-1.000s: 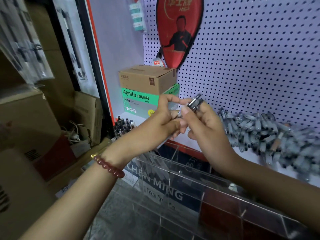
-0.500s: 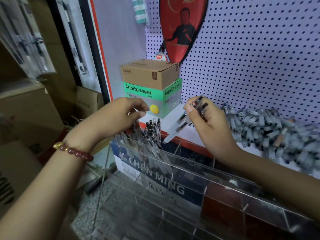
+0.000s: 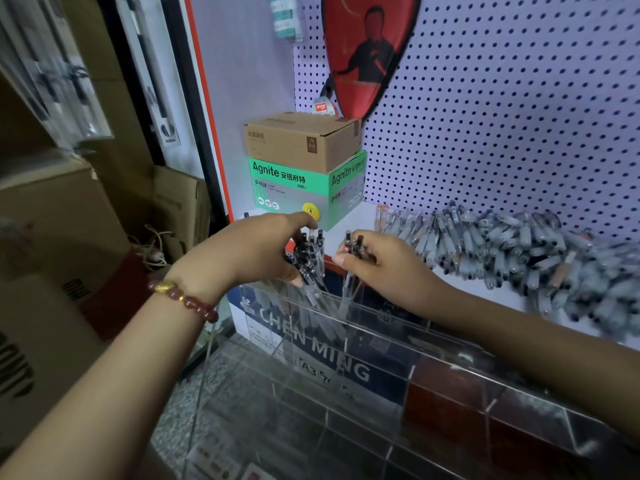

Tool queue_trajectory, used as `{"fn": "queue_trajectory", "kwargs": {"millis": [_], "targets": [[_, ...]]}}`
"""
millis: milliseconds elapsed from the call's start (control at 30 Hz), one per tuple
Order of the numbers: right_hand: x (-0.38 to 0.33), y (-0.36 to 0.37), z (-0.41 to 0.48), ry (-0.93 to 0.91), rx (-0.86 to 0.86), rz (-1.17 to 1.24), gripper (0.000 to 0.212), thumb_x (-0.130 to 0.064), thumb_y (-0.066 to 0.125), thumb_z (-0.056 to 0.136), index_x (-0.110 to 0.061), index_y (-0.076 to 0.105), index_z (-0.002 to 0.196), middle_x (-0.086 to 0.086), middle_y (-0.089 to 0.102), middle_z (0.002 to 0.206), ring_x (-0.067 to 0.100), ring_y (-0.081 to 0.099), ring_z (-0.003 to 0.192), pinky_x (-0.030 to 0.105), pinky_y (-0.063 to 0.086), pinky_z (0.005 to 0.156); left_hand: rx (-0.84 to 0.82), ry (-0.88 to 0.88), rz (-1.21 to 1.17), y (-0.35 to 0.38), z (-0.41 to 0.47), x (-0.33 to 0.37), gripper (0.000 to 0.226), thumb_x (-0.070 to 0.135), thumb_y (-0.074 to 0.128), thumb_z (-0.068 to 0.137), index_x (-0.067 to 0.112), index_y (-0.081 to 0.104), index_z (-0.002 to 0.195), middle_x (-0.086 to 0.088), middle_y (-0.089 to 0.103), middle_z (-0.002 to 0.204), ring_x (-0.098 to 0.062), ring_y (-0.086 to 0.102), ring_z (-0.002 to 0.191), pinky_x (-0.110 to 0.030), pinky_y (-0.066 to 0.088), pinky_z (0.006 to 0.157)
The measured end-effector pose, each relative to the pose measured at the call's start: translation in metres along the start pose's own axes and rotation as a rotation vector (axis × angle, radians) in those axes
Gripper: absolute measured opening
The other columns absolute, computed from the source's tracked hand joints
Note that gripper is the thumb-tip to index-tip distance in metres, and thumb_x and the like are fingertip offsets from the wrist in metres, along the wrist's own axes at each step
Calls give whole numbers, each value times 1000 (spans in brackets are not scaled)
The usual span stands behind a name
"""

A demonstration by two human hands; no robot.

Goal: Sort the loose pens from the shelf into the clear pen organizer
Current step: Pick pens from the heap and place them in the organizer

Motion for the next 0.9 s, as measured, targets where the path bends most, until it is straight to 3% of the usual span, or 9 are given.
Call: {"fn": "queue_trajectory", "kwargs": {"millis": [133, 267, 433, 533, 633, 700, 767, 800, 900], "targets": [[3, 15, 5, 23, -100, -2, 12, -34, 65, 89, -26, 56, 88, -1, 58, 66, 7, 48, 54, 26, 34, 55, 3, 35, -4, 4, 5, 8, 76, 25, 84, 69, 30, 42, 133, 1, 62, 119, -21, 59, 98, -35, 48, 83], [1, 24, 3, 8, -143, -147, 44, -33, 64, 90, -13, 50, 127, -8, 61, 71, 10, 57, 70, 28, 41, 66, -16, 41, -118, 7, 8, 10, 77, 23, 83, 71, 27, 42, 136, 2, 56, 122, -16, 52, 99, -28, 42, 82], [-1, 24, 3, 6, -139, -136, 48, -32, 63, 90, -9, 49, 130, -9, 57, 63, 6, 55, 65, 29, 40, 66, 12, 56, -283, 5, 13, 10, 63, 17, 83, 71, 24, 52, 125, 3, 61, 102, -2, 54, 70, -17, 41, 64], [-3, 22, 4, 28, -118, -54, 49, -30, 64, 90, -9, 47, 132, -5, 61, 72, 2, 53, 64, 24, 38, 62, 43, 47, -290, 2, 15, 5, 58, 17, 84, 71, 25, 55, 120, -1, 60, 103, -15, 59, 73, -31, 48, 71], [-3, 23, 4, 66, -114, 17, 50, -30, 63, 90, -11, 46, 133, -1, 64, 81, 6, 54, 68, 27, 40, 66, 37, 42, -305, 1, 15, 2, 62, 18, 85, 68, 22, 55, 122, -2, 60, 104, -17, 59, 75, -31, 47, 74], [-3, 27, 3, 62, -150, -54, 40, -36, 62, 90, -17, 52, 123, -6, 62, 77, 9, 55, 71, 30, 40, 70, 30, 49, -309, 1, 14, 3, 62, 18, 85, 68, 21, 55, 122, -1, 60, 105, -14, 59, 72, -30, 46, 72], [-4, 25, 1, 38, -162, -228, 16, -43, 59, 90, -30, 51, 86, -9, 56, 69, 11, 53, 67, 31, 37, 69, 23, 52, -314, 1, 13, 3, 59, 20, 84, 69, 22, 56, 120, 0, 60, 108, -16, 62, 76, -32, 50, 74], [-6, 24, 0, 30, -163, -286, 26, -43, 58, 91, -32, 42, 74, -8, 55, 67, 12, 52, 65, 31, 35, 68, 18, 51, -311, 2, 13, 3, 58, 21, 84, 69, 22, 56, 119, 1, 61, 110, -16, 63, 77, -33, 51, 76], [-7, 24, -2, 12, -150, -319, 28, -35, 57, 93, -25, 39, 73, -6, 58, 69, 16, 52, 68, 32, 39, 73, 1, 53, -284, 6, 13, 3, 57, 23, 85, 68, 25, 57, 117, 4, 62, 110, -12, 62, 81, -34, 51, 79]]}}
Point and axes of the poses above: each hand's wrist, its own z-axis towards the middle knuckle, its own y-axis out of the palm, x = y × z, the point moved 9 cm from there along z, towards the middle knuckle
